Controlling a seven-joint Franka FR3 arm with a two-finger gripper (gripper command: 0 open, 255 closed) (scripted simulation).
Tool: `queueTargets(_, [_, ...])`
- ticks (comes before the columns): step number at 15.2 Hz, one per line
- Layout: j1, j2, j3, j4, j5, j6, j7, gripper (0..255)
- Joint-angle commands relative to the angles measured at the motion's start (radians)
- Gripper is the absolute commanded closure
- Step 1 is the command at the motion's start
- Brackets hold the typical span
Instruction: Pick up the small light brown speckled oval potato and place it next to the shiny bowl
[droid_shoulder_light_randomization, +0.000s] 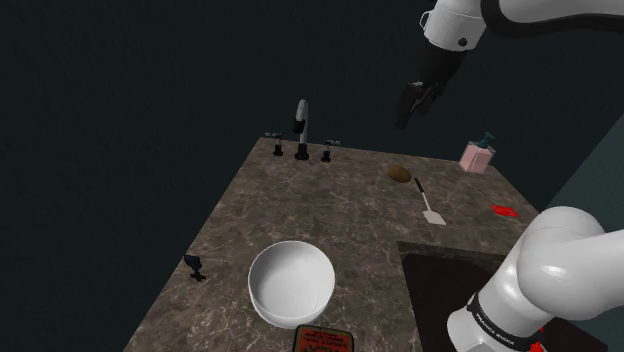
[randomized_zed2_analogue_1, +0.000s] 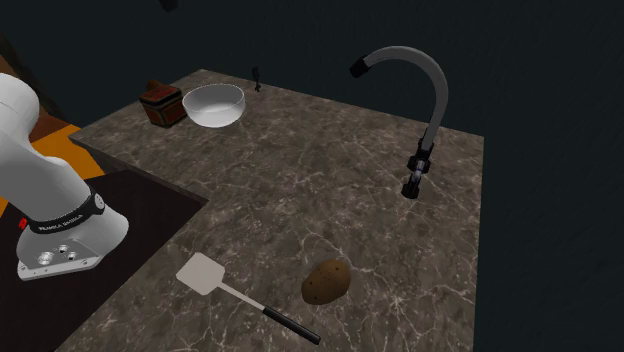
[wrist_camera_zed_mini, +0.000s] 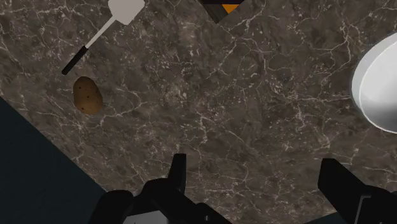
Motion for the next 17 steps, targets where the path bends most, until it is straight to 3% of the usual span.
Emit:
queueTargets(1, [0.000,0.000,0.000,0.000,0.000,0.000,0.000,0])
queueTargets(9, [-0.038,0.041,-0.179,-0.135,-0.058,0.192,-0.167,0])
queueTargets(17, [-0.066,0.187,-0.367,-0.182,-0.091,0.397,-0.345,0])
